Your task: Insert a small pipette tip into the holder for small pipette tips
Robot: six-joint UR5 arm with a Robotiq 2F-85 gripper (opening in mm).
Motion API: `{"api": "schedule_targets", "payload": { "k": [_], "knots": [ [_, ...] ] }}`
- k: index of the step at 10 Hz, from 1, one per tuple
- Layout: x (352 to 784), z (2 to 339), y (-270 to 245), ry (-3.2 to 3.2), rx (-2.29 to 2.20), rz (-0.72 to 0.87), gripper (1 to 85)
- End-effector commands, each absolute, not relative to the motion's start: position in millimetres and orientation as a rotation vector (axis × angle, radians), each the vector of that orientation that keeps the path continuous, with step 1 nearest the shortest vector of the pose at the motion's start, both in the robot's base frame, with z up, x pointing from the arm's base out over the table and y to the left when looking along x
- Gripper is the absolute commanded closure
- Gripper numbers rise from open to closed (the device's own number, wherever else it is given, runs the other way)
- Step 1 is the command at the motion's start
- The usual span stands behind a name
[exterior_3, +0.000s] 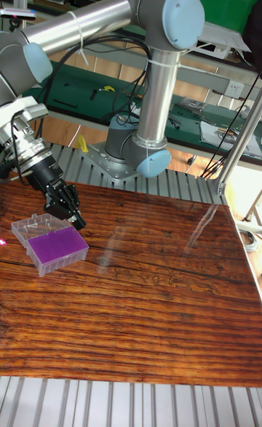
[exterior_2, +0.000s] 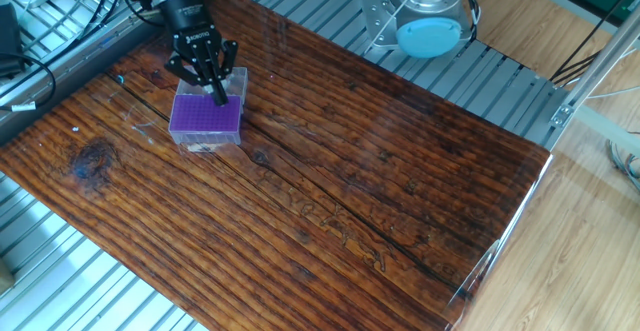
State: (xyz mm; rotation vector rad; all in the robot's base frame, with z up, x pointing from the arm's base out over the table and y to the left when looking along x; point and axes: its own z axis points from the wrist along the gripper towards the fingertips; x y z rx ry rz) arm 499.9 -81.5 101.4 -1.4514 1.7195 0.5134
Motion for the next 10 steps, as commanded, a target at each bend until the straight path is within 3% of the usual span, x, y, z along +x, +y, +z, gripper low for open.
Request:
{"api": "schedule_targets", "payload": {
  "k": [1,10],
  "knots": [
    [504,104,-82,1.712,-1.437,0.522,74.3],
    [516,96,-75,1.685,-1.403,0.536,74.7]
  ]
}}
